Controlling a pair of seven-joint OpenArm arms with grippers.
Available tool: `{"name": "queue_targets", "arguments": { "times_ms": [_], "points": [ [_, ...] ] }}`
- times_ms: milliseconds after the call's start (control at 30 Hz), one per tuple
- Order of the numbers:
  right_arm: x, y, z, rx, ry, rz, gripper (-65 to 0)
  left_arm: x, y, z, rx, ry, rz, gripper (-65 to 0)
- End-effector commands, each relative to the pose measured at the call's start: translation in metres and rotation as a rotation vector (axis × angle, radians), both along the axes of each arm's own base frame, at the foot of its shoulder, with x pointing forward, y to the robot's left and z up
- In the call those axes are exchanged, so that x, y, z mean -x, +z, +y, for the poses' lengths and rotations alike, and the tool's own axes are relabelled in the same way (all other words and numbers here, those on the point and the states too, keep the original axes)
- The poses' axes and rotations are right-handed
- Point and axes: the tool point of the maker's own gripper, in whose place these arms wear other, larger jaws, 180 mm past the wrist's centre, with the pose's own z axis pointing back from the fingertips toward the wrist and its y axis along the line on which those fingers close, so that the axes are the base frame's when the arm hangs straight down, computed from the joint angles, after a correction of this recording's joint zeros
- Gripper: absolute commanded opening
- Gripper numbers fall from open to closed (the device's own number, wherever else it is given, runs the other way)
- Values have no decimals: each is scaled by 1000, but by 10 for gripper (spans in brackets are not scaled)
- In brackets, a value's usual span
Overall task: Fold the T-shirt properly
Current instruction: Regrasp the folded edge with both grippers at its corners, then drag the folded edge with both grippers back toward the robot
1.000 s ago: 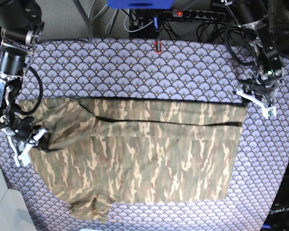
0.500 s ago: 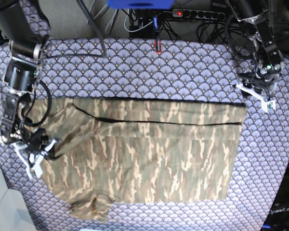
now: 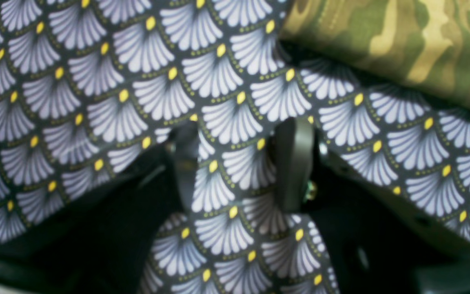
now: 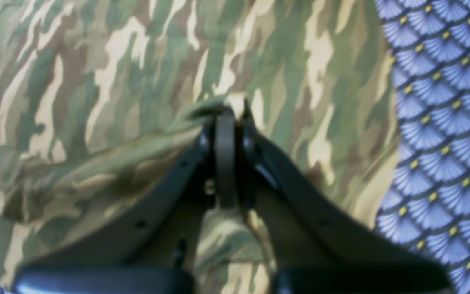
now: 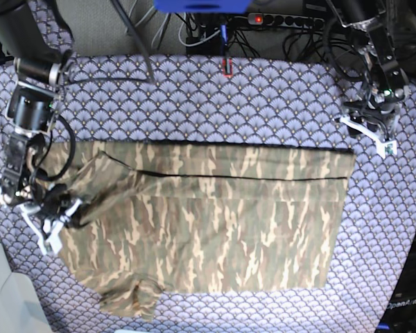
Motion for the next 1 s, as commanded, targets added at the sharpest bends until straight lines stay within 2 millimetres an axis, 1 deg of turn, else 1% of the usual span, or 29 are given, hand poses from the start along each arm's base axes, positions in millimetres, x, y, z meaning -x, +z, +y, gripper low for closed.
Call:
{"name": "queue_targets", "arguments": {
  "times_ms": [0, 67, 100, 133, 167, 200, 267, 300, 367, 400, 467, 533, 600, 667, 733, 800, 967],
  "points": [
    [-12, 21, -8, 5, -9, -63, -533, -9, 16, 6, -29, -6, -48, -352],
    [-8, 16, -7, 4, -9, -51, -437, -8, 23, 5, -43, -12, -62, -352],
    [-6, 14, -8, 6, -10, -46, -381, -10, 30, 5, -52, -16, -79, -352],
    [-6, 15, -10, 8, -11, -48, -329, -13, 37, 5, -63, -21, -97, -352],
    [-6, 16, -11, 9, -13, -50, -290, -14, 42, 5, -69, -24, -106, -352],
    [-4, 18, -20, 16, -28, -52, -249, -16, 47, 5, -77, -27, -119, -352],
    [-2, 23, -39, 7, -78, -67, -204, -19, 55, 5, -88, -31, -137, -352],
    [0, 24, -46, 3, -101, -72, -196, -19, 56, 5, -89, -31, -140, -352],
    [7, 32, -77, 6, -171, -89, -194, -22, 58, 5, -88, -30, -148, -352],
    [11, 35, -89, 6, -200, -94, -194, -23, 58, 5, -89, -30, -152, -352],
    [28, 28, -110, 20, -242, -74, -194, -23, 57, 5, -86, -29, -150, -352],
    [42, 21, -124, 33, -265, -52, -194, -26, 54, 5, -76, -24, -149, -352],
    [55, 9, -127, 44, -266, -18, -194, -29, 49, 14, -60, 10, -142, -352],
    [67, -3, -126, 47, -264, 12, -194, -30, 45, 26, -40, 61, -142, -351],
    [77, -13, -125, 49, -263, 39, -194, -30, 42, 34, -28, 93, -139, -351],
    [85, -21, -125, 50, -264, 59, -194, -32, 43, 37, -27, 100, -143, -344],
    [96, -31, -125, 52, -263, 86, -194, -33, 45, 38, -30, 98, -146, -273]
  ]
}}
